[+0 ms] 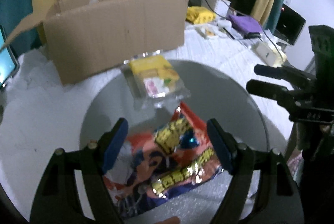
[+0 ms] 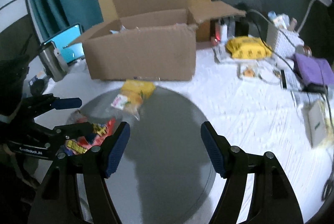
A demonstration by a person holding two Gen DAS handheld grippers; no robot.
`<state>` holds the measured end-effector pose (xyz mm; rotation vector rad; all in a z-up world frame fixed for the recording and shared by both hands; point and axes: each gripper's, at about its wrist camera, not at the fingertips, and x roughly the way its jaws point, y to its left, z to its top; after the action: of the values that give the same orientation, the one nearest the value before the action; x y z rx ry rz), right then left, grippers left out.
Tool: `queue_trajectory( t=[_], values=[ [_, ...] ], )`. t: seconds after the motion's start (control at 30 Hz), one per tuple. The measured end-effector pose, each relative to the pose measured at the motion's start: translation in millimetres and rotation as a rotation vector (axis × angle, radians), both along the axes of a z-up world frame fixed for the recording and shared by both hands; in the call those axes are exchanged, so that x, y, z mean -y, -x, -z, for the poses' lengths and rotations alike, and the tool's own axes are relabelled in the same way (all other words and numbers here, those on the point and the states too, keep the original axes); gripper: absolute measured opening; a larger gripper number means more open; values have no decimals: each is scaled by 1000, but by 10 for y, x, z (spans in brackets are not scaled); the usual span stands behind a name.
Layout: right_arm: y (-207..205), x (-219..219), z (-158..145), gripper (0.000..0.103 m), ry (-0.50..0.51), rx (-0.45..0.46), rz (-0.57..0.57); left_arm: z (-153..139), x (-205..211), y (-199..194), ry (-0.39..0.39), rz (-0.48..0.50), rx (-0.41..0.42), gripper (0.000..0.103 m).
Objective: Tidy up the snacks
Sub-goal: 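Close the left tool on the red chip bag while the right tool reaches the yellow packet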
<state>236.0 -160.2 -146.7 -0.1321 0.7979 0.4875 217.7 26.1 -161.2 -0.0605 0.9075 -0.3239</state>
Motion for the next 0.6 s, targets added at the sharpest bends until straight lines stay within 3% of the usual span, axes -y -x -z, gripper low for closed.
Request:
queue_trajectory(
  t=[0.17,0.37,0.6],
  values=[
    [32,-56,86,73,22,-21,8,113,-154,128,30,-26,-31,79],
    [39,-216,119,73,45,-28,-26,207,-480,375,89,-121,-61,79],
    [35,-389,156,73,57,-35,-53,83,-488,654,95,-149,-8,79]
  ],
)
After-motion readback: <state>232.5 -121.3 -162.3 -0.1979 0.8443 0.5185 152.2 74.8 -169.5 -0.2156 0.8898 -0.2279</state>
